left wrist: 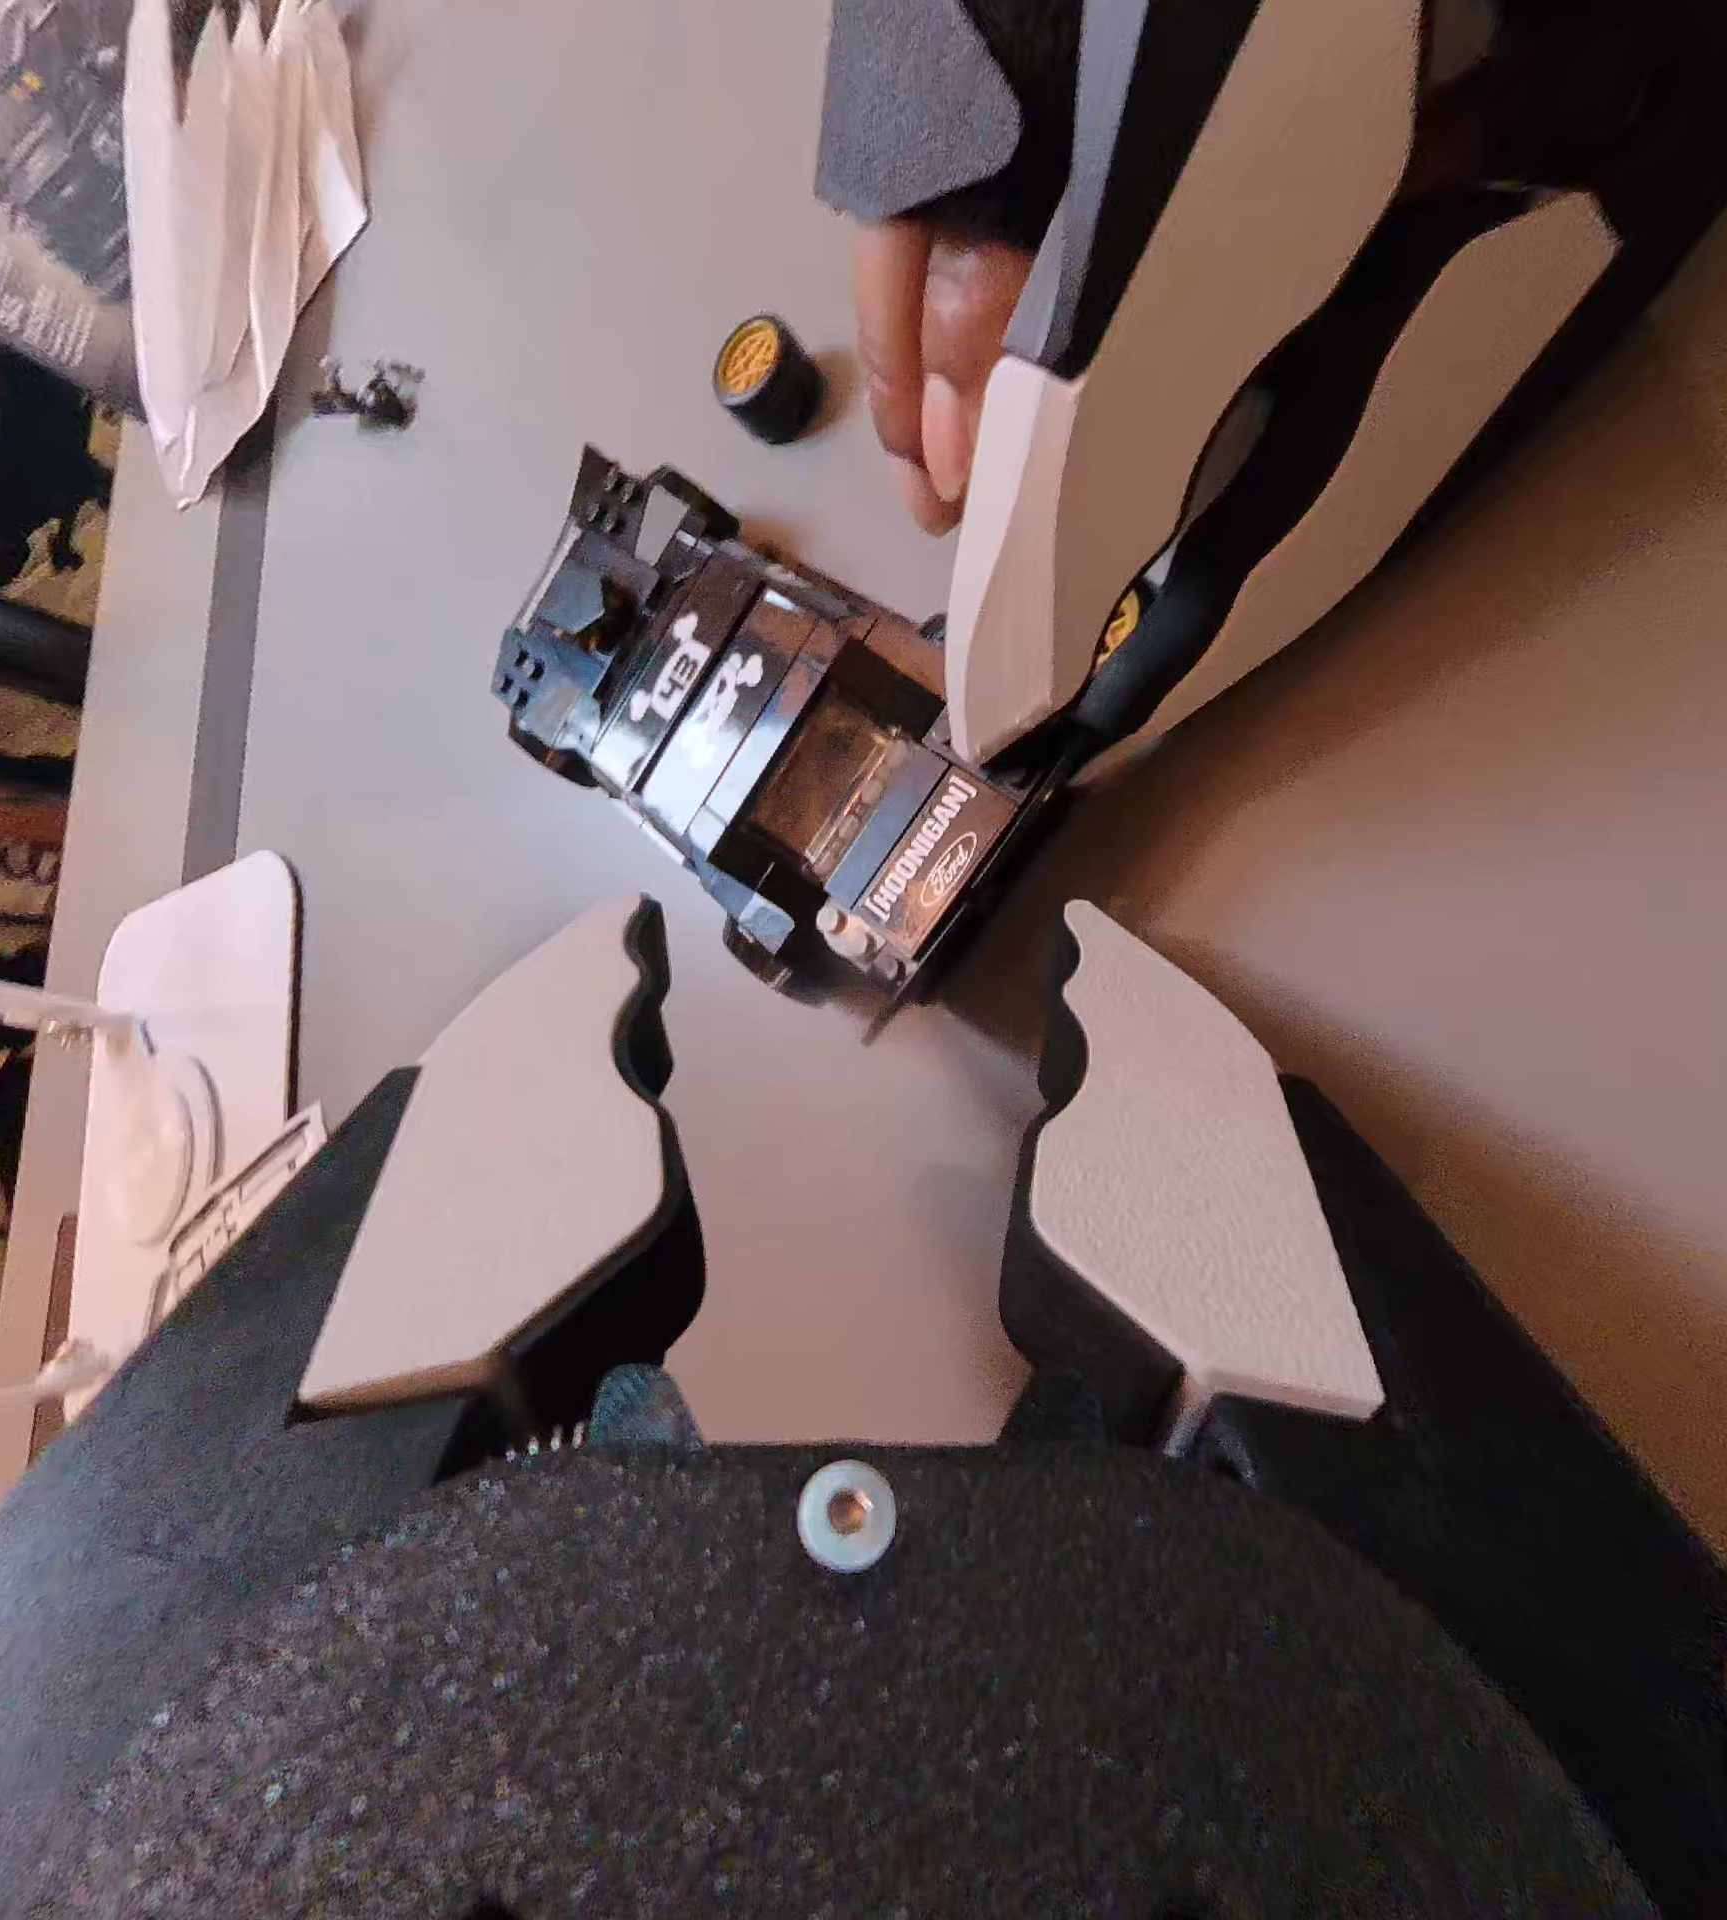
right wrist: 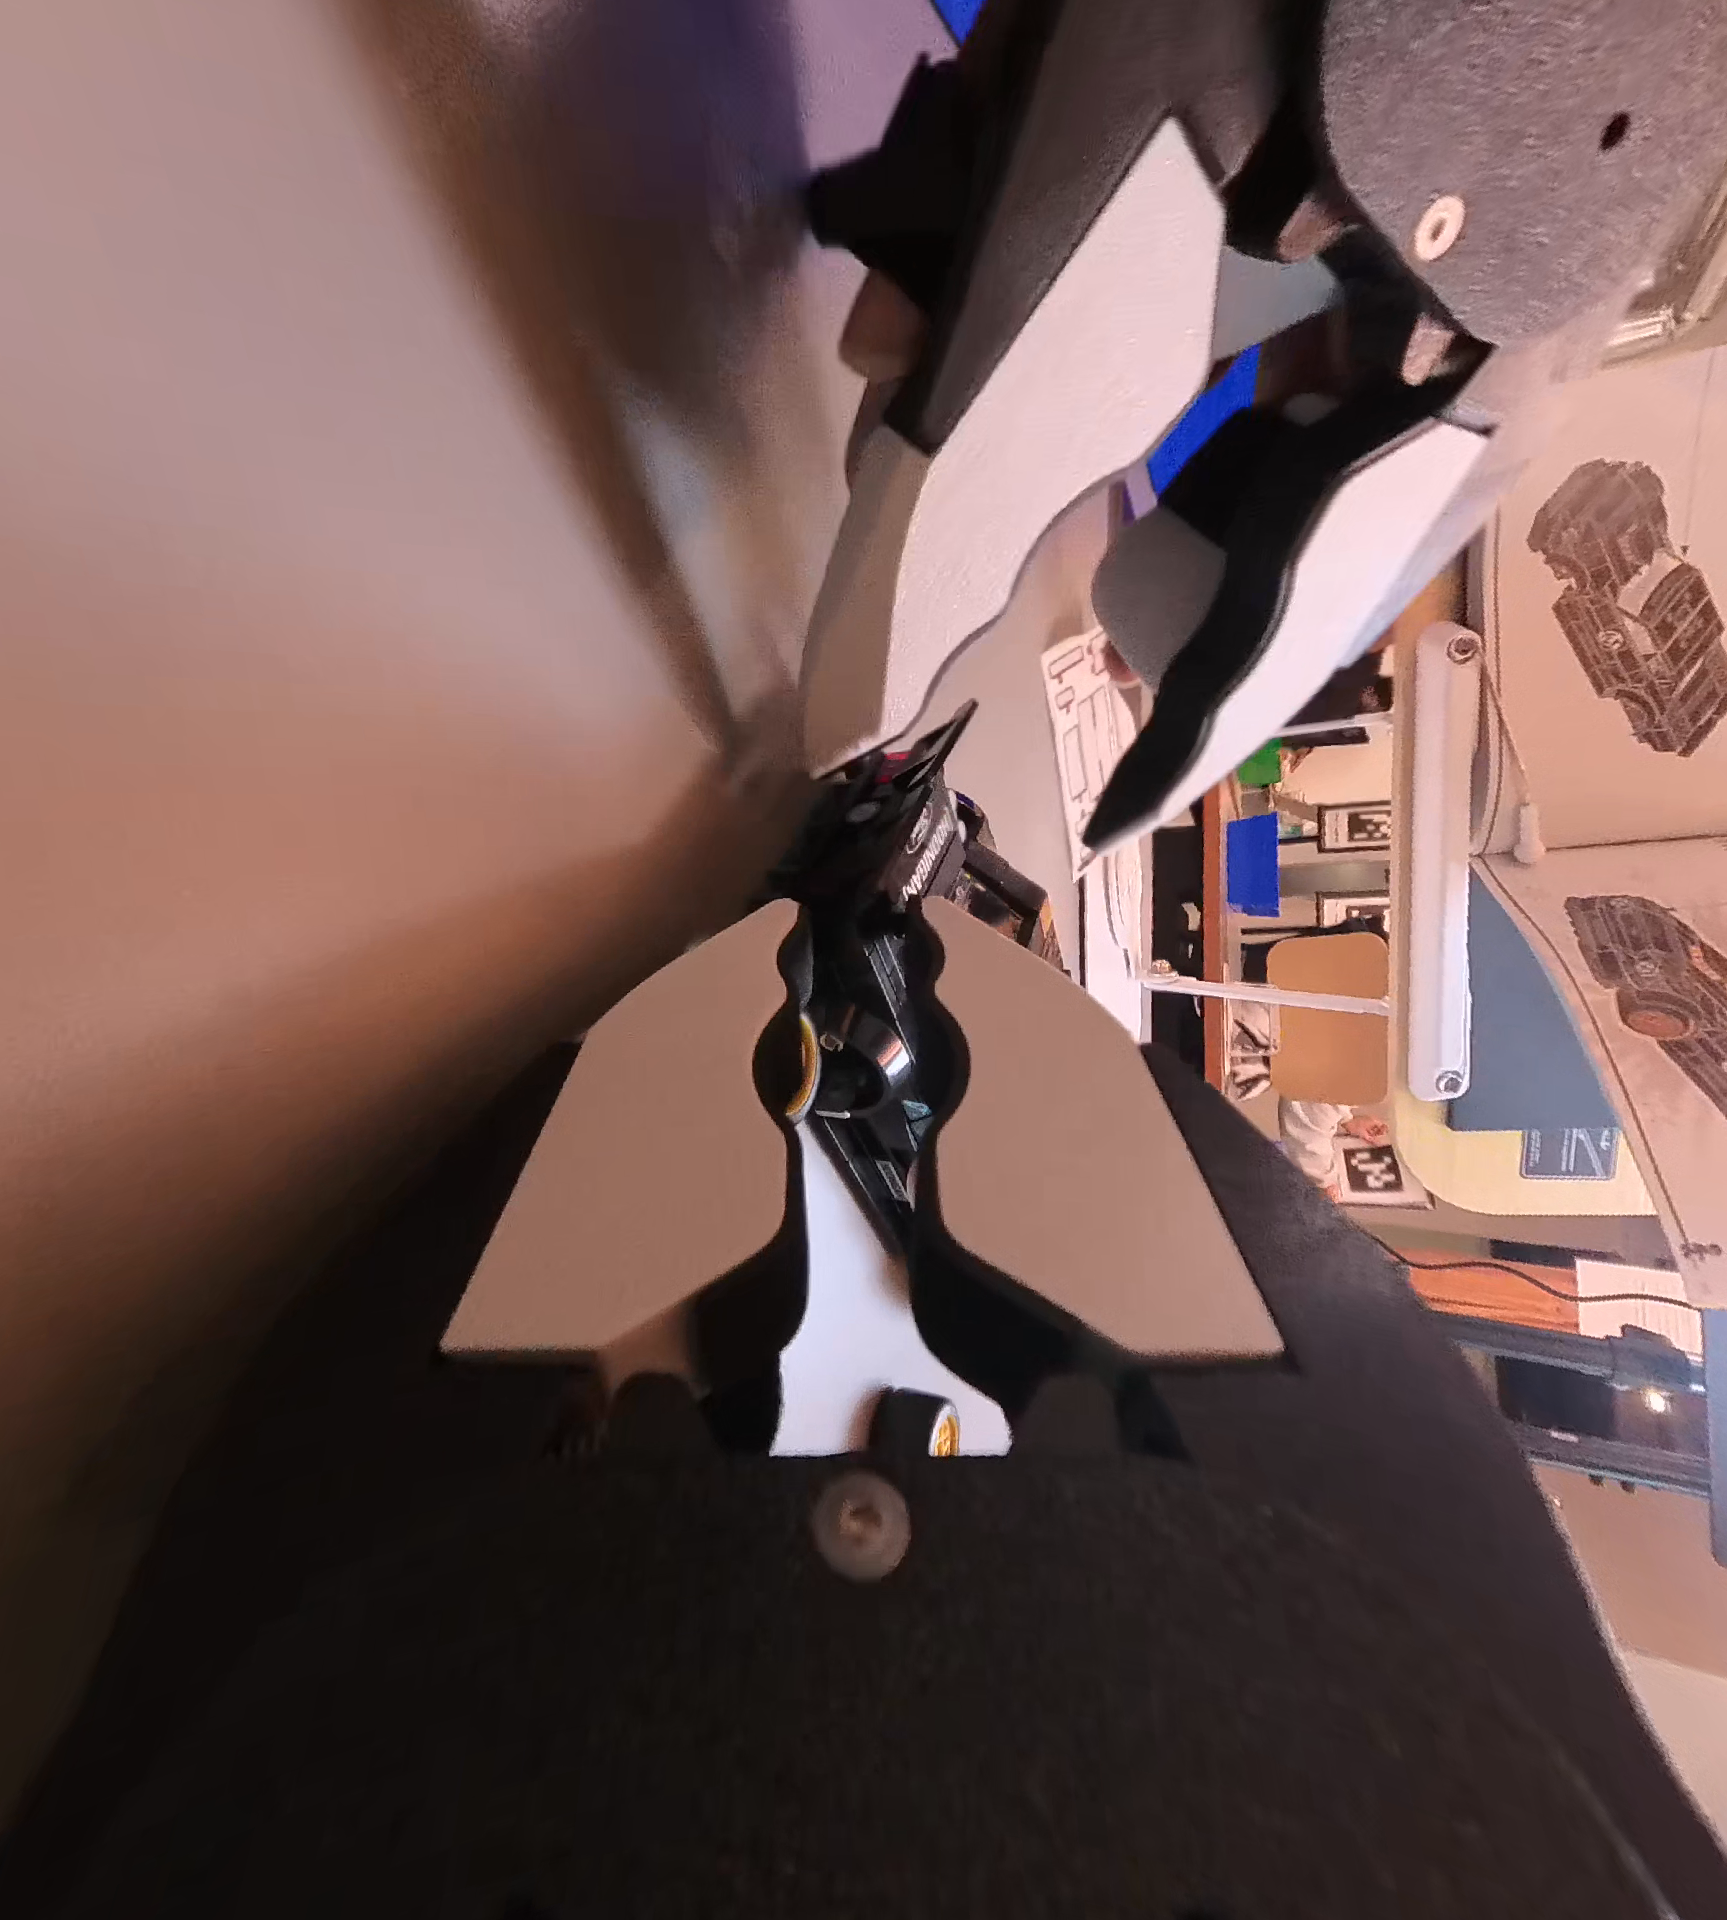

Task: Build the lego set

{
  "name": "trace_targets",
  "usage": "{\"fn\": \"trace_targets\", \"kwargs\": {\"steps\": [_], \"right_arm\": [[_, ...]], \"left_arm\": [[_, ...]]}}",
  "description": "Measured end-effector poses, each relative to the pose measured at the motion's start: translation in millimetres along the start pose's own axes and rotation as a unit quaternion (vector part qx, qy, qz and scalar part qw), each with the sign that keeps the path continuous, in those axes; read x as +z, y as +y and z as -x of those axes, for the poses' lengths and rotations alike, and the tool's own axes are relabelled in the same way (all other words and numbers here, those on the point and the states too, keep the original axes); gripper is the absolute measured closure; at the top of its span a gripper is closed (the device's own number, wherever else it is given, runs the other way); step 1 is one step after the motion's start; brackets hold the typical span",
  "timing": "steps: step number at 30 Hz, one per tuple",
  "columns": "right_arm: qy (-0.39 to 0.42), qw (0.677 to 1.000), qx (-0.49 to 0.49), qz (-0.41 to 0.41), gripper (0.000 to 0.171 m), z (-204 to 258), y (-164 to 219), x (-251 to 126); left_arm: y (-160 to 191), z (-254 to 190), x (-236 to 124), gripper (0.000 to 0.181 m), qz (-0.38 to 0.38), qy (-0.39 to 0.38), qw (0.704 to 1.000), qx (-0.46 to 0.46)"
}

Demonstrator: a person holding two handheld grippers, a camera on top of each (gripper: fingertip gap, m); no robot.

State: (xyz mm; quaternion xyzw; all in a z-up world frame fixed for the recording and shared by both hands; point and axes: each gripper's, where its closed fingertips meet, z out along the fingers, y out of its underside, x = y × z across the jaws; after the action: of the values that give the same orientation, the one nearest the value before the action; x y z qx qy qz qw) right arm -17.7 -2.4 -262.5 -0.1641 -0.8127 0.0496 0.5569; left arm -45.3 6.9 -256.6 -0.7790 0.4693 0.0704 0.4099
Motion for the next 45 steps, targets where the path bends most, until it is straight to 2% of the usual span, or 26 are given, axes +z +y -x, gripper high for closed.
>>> {"fn": "trace_targets", "kwargs": {"steps": [3, 7, 17, 29, 34, 41, 45], "right_arm": [[-0.01, 1.0, -0.001, -0.01, 0.155, 0, -3, -1], [-0.019, 1.0, -0.004, -0.022, 0.155, 0, -5, 0], [-0.071, 0.997, -0.017, -0.039, 0.154, 2, -5, 0], [-0.21, 0.974, -0.066, -0.049, 0.156, 4, -8, -1], [-0.254, 0.964, -0.058, -0.052, 0.156, 4, -9, -3], [-0.269, 0.961, -0.031, -0.066, 0.156, 5, -10, -3], [-0.214, 0.974, -0.025, -0.075, 0.154, 5, -10, -2]], "left_arm": [[-7, -8, 7, 0.105, -0.011, 0.045, 0.999, 0.015], [-12, -8, 17, 0.1, -0.031, 0.065, 0.997, 0.022], [-10, -5, 19, 0.108, -0.036, 0.043, 0.997, 0.055], [-11, -6, 19, 0.109, -0.036, 0.042, 0.997, 0.055], [-11, -7, 18, 0.109, -0.038, 0.04, 0.997, 0.054], [-11, -7, 18, 0.109, -0.043, 0.041, 0.997, 0.054], [-11, -7, 18, 0.109, -0.048, 0.041, 0.997, 0.05]]}}
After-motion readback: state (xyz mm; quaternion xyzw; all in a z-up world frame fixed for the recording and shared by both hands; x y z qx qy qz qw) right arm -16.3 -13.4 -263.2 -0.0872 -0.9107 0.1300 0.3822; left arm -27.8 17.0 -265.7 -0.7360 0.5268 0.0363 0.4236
